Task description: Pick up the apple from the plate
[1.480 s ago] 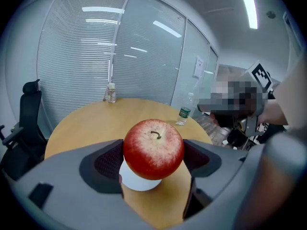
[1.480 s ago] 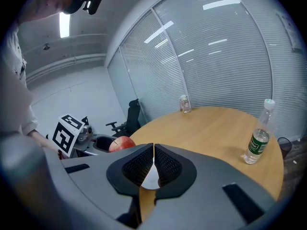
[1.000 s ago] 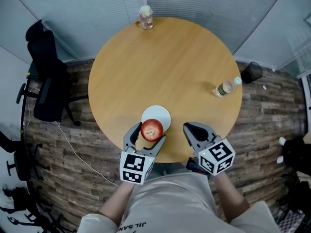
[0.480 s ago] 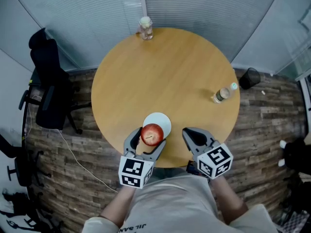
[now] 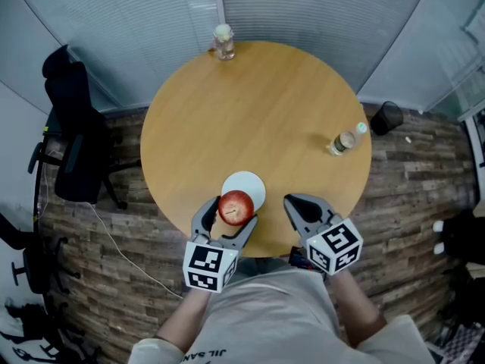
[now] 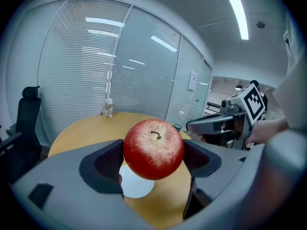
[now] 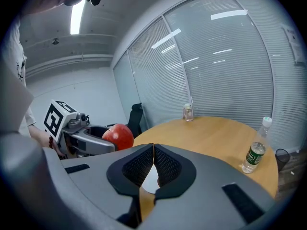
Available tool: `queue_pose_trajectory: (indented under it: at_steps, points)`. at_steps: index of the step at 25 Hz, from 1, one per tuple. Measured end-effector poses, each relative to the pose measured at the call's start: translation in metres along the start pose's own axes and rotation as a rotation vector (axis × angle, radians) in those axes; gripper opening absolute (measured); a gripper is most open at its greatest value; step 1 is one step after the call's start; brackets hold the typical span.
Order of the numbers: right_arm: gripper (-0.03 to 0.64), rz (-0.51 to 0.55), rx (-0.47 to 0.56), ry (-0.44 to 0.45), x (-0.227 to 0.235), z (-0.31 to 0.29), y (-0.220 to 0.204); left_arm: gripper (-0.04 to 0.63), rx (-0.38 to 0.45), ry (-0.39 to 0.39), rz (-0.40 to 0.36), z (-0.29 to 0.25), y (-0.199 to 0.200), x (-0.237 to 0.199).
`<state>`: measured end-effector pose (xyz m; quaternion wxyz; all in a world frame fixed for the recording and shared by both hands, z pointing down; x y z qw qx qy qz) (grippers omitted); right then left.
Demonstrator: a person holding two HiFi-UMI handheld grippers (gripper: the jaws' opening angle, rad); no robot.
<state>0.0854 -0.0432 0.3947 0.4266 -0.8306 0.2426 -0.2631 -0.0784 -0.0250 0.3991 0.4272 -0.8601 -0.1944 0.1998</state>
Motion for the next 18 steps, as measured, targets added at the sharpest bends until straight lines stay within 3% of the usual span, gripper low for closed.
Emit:
queue_pose_trajectory:
  at_steps: [18]
  points:
    - [0.031,0.010,0.003,-0.004,-0.008,0.011,-0.008,0.388,0.006,-0.011,-0.001,0.008,-0.008,0.011]
Point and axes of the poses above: the fingertips, and each gripper's own axes: z backward along the fingers, x to its right, y out of its top, the point moved 5 cm from there along z, backward along the fingers, and after that the axes turned 7 degrees about -x, right-handed, at the moved point
